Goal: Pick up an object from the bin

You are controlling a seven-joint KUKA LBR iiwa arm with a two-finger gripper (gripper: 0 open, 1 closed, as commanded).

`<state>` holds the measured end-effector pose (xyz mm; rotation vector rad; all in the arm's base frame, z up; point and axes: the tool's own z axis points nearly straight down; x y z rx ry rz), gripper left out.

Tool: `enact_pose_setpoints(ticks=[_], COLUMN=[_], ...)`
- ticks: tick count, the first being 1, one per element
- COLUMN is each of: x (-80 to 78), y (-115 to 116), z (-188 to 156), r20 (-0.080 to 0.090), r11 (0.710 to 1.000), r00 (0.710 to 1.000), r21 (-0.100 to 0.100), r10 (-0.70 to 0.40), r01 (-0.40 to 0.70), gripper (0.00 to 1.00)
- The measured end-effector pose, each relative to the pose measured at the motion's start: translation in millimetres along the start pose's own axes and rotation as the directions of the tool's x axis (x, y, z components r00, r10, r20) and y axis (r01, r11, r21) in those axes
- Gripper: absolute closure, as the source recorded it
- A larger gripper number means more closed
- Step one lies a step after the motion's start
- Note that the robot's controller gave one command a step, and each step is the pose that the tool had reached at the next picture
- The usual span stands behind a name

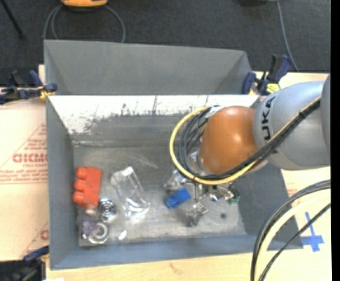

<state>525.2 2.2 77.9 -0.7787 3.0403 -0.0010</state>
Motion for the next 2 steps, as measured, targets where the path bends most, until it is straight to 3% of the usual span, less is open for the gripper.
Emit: enact_pose_setpoints(ticks=[1,2], x=[-1.6,-2.3], y=[0.2,-1.3], z=[-1.5,-164.4], r20=[0.004,0.007], r11=[1.0,0.979], r00=[1.0,0.979], r21=[0.0,0.006], r10=[0.004,-0.202], r01=[-0.004,0.202], gripper=[1.0,1.0])
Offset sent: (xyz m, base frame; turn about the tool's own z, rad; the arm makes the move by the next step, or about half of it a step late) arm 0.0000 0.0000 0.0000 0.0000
